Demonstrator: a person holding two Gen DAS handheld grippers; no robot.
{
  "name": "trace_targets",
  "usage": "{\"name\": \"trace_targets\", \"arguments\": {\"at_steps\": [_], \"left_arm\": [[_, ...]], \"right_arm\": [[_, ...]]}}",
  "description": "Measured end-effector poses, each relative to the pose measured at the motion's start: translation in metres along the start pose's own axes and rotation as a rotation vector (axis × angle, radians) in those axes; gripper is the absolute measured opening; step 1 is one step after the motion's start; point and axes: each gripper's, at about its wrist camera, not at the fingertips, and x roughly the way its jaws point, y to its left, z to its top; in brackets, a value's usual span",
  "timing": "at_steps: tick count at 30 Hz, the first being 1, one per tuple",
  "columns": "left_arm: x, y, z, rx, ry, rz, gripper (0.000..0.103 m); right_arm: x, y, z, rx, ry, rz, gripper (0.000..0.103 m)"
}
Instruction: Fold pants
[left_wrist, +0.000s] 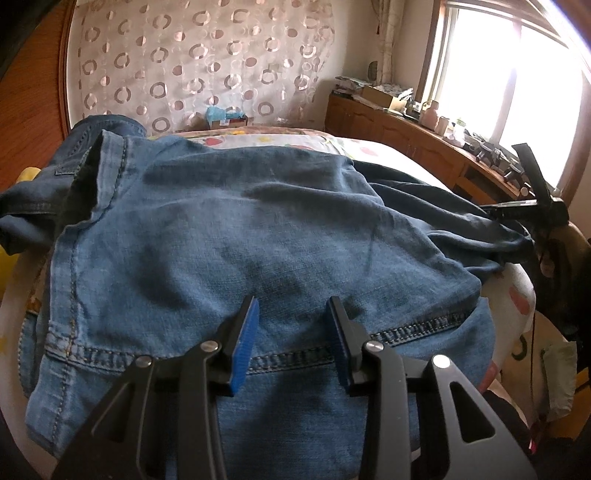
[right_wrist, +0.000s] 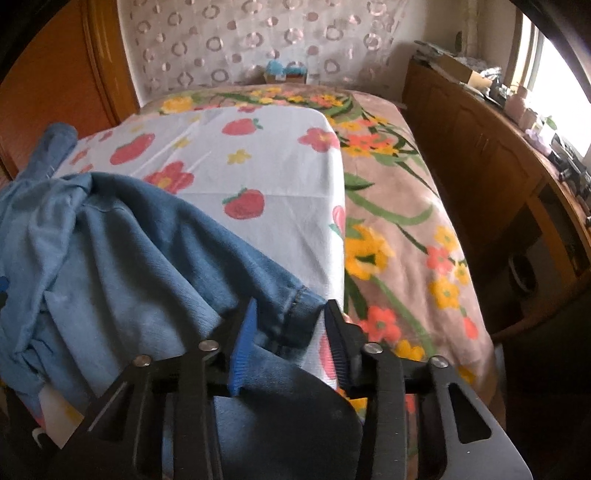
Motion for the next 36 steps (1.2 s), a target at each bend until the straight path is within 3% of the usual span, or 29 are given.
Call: {"name": "trace_targets", "arguments": {"at_steps": [2, 4, 14, 18, 19, 20, 22, 30, 36], "left_arm": [[0.0, -0.001, 0.001, 0.001, 0.002, 0.0, 0.036], [0.0, -0.001, 0.001, -0.002, 0.007, -0.004, 0.036], [-0.008, 0.001, -0.002, -0.015, -0.002, -0.012, 0.036], [-0.012, 0.002, -0.002, -0.016, -0.007, -0.011, 0.036], [-0.014, 0.004, -0.003, -0.015, -0.011, -0.013, 0.036], [-0.015, 0.004, -0.003, -0.015, -0.013, -0.014, 0.036], [-0.017, 0.003, -0.002, -0.016, -0.017, -0.013, 0.036], [-0.024, -0.001, 0.002, -0.008, -0.033, -0.011, 0.036], [-0.028, -0.011, 0.004, 0.014, -0.033, -0.007, 0.036]], "right_arm": [[0.0, -0.001, 0.003, -0.003, 0.0, 0.011, 0.009], [-0.006, -0.002, 0.009, -0.012, -0.022, -0.012, 0.003], [-0.056, -0.001, 0.075, -0.018, -0.254, -0.169, 0.0], [-0.045, 0.0, 0.089, -0.007, -0.244, -0.22, 0.0], [-0.042, -0.002, 0.089, 0.006, -0.234, -0.21, 0.007], [-0.041, -0.002, 0.088, 0.01, -0.23, -0.207, 0.027], [-0.043, -0.003, 0.078, 0.024, -0.234, -0.158, 0.05], [-0.067, 0.011, 0.014, 0.026, -0.227, -0.026, 0.052], [-0.075, 0.018, -0.035, 0.06, -0.209, 0.024, 0.062]]}}
